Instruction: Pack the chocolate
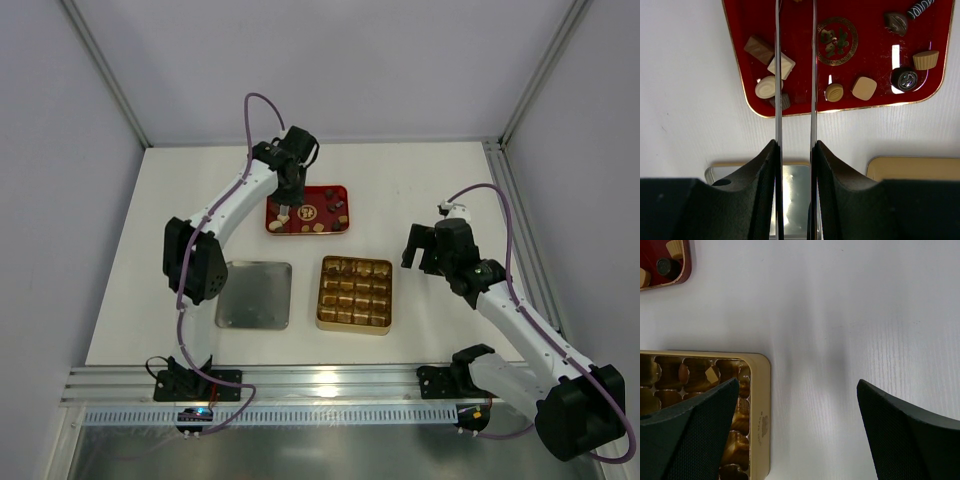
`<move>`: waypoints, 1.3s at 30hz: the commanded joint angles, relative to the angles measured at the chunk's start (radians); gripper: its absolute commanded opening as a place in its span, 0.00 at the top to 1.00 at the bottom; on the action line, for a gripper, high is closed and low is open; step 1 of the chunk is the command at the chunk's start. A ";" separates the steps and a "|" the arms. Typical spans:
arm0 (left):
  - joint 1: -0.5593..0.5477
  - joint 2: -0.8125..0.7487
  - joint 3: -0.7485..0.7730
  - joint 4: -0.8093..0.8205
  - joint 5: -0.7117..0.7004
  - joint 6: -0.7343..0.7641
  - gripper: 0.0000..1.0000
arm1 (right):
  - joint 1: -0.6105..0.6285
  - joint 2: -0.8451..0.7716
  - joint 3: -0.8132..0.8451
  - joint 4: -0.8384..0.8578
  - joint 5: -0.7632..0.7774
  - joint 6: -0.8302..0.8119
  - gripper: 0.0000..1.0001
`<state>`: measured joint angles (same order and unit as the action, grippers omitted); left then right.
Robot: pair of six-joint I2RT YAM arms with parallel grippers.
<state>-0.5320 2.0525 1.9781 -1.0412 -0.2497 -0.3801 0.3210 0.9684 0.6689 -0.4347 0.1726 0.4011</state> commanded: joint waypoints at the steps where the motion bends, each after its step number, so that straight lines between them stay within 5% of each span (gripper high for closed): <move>1: 0.007 -0.008 0.007 0.026 0.006 0.018 0.67 | -0.003 -0.016 -0.003 0.025 0.008 -0.007 0.00; 39: -0.046 -0.310 -0.188 -0.022 0.113 -0.037 0.71 | -0.005 -0.026 -0.019 0.039 -0.012 0.012 0.00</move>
<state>-0.5529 1.8179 1.8038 -1.0664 -0.1555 -0.3981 0.3202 0.9615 0.6548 -0.4324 0.1684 0.4026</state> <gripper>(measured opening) 0.314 0.996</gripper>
